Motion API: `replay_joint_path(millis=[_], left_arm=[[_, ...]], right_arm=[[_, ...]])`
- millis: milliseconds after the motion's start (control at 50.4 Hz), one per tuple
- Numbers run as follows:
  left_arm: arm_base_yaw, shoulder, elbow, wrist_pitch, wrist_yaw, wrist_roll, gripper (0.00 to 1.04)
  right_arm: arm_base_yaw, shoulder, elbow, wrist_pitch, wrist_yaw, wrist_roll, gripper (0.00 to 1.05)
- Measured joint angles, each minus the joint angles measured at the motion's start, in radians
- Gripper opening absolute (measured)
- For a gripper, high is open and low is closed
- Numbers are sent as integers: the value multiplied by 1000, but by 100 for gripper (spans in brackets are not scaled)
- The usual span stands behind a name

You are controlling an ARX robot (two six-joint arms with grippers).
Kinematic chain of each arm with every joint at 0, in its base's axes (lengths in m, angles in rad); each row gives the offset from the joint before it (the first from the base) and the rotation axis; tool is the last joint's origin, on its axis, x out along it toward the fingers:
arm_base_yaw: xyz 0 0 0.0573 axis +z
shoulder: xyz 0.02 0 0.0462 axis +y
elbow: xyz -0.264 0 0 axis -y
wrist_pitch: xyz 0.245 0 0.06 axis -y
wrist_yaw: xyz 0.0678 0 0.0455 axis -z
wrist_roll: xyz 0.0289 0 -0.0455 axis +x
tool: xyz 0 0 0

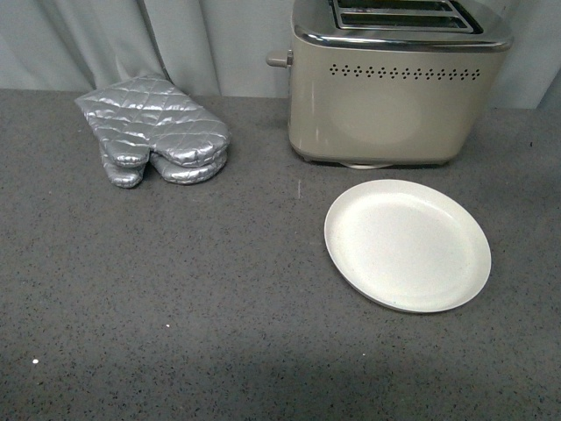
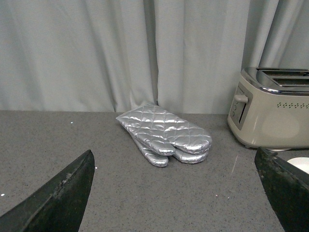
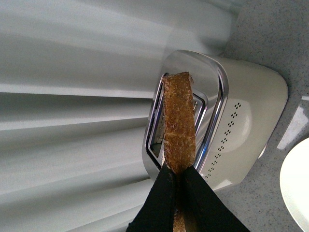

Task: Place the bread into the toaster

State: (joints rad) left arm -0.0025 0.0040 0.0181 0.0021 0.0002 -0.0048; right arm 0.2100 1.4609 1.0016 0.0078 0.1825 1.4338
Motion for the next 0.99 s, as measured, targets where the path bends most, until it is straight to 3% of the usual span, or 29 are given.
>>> replay_joint_path(millis=[437, 993], left_arm=[[0, 0, 0, 0, 0, 0, 98], [0, 0, 0, 0, 0, 0, 98]], right_arm=[[93, 237, 224, -69, 76, 123, 1], [90, 396, 396, -187, 88, 120, 1]])
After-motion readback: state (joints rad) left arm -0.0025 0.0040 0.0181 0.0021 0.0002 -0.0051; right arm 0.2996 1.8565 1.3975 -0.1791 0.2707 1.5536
